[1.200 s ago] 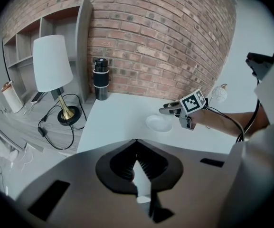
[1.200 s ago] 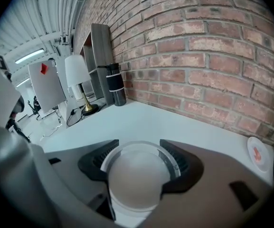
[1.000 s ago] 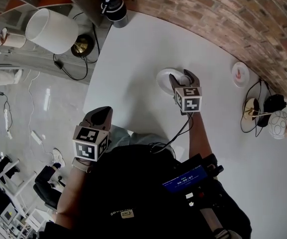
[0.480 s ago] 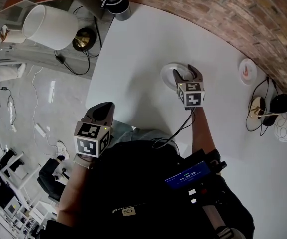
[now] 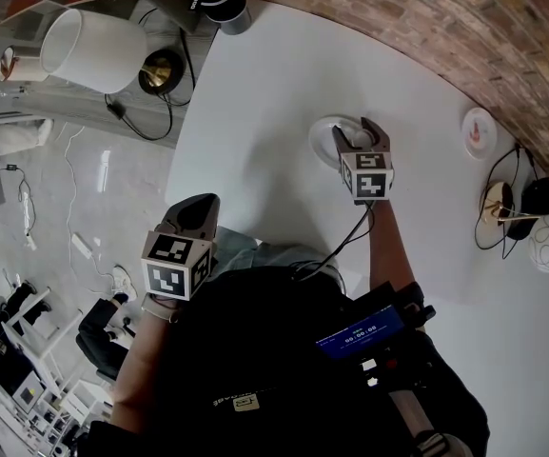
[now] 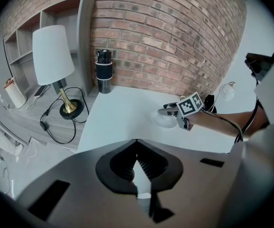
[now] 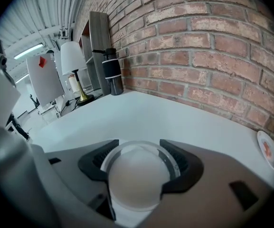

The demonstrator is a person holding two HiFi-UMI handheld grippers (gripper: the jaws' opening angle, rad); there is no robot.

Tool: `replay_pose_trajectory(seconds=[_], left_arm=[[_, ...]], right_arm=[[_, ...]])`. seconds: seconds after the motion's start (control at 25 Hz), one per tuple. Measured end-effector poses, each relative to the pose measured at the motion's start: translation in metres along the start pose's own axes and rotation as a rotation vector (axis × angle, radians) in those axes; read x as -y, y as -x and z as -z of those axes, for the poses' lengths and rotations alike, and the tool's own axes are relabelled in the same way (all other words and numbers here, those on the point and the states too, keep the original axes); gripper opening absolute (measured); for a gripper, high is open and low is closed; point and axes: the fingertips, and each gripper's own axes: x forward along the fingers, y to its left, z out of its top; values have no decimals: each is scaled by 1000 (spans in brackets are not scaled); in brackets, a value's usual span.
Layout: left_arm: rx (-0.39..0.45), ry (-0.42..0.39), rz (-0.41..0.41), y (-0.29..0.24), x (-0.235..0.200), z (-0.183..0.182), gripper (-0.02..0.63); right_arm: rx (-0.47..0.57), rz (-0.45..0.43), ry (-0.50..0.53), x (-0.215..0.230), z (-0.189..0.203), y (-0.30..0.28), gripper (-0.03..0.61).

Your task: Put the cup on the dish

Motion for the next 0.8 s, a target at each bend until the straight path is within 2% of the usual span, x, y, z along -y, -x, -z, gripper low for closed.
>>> replay_pose_trajectory(seconds=[0.44, 0.8], left_arm=[[-6, 1, -6, -1, 0, 1, 5], [-3, 1, -12, 0, -1, 4, 5]], right_arm=[[18, -3, 25, -3, -4, -4, 272], [26, -1, 112, -17, -7, -3, 272]])
